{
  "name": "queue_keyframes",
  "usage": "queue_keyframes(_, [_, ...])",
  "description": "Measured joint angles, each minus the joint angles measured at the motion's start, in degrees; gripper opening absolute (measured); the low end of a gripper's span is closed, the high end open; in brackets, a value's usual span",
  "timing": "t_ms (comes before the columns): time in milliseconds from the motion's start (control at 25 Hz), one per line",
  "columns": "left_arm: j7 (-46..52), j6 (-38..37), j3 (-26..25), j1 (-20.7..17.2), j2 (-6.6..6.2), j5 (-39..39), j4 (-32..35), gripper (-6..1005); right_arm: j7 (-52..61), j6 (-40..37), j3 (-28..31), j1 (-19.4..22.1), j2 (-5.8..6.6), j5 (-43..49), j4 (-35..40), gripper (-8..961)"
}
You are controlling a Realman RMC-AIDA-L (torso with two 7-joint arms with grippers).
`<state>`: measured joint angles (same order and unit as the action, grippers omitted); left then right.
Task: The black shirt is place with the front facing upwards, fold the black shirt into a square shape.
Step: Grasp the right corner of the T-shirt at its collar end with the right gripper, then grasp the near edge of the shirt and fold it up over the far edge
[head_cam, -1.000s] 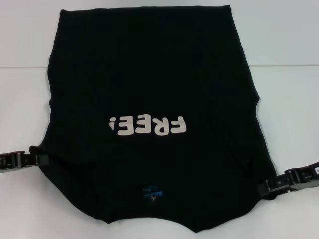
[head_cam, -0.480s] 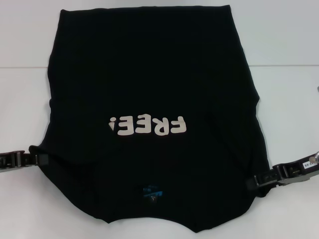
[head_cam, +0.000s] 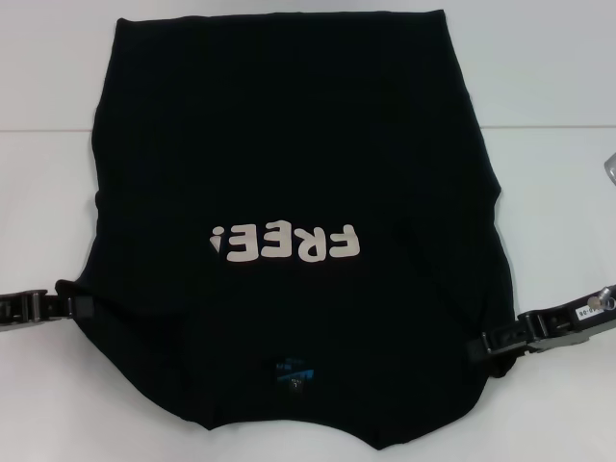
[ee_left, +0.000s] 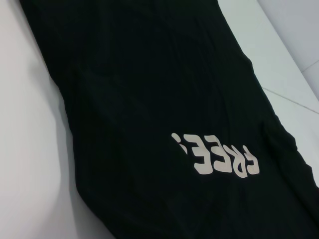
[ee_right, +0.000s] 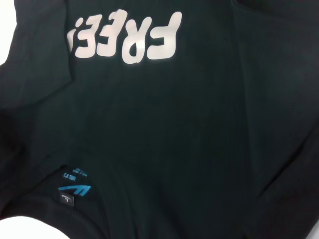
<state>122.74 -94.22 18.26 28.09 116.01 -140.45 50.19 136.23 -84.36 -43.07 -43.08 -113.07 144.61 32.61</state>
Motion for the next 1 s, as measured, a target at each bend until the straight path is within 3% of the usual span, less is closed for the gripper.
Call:
queue_keyframes(640, [-0.33,0.00,-0.07,-0.15,-0.08,0.72,0.00,32,0.66,1.38,-0.40,-1.29,-0.44,0.40,-0.89,735])
queue_keyframes(840, [-0.56,0.00,-0.06,-0.22,-0.08,0.76,0.00,32,0.85,1.42,-1.11,-1.60,-0.47,0.46,-0.98,524])
queue_keyframes(1000, [-0.91,0.01,-0.06,-0.30,-0.03,0.79,0.00,32,1.06,1.42,-1.31,-1.72,-0.48,0.50,-1.06,443])
